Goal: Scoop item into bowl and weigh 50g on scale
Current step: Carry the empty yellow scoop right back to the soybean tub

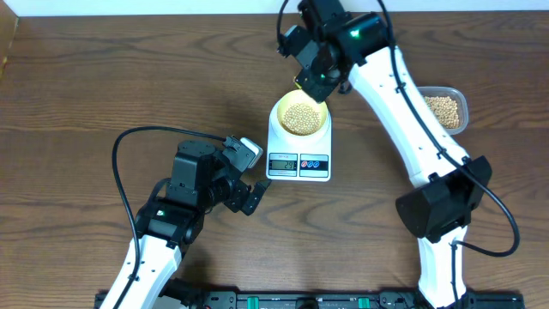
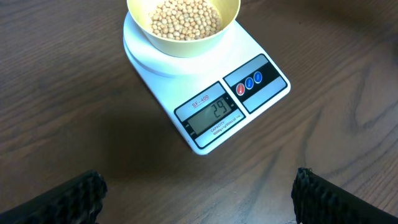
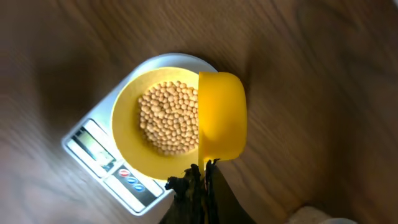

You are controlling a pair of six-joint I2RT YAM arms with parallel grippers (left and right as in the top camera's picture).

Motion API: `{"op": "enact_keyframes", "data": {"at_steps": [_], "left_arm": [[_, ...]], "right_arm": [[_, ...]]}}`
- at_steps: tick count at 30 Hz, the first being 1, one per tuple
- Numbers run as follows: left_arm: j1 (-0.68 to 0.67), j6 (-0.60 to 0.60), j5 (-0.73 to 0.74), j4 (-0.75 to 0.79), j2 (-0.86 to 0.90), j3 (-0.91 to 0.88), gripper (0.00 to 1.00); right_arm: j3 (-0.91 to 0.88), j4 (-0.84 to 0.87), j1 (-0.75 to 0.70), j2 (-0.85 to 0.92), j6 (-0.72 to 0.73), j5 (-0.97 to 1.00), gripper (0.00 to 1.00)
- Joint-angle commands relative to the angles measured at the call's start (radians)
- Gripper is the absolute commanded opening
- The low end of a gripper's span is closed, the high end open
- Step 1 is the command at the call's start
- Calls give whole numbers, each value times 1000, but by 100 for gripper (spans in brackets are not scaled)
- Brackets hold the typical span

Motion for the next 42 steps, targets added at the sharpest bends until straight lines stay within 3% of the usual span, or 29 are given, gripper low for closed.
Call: {"op": "enact_keyframes", "data": {"at_steps": [1, 15, 22, 42], "left_arm": [[4, 14, -6, 1, 1, 3, 98], [4, 14, -6, 1, 1, 3, 98], [4, 14, -6, 1, 1, 3, 98], [4, 14, -6, 1, 1, 3, 98]], "right_arm": [[58, -18, -77, -37, 93, -105, 1], [75, -249, -494, -97, 133, -138, 1], [55, -283, -616, -96, 100, -66, 1], [-22, -253, -656, -92, 13, -50, 1]]}}
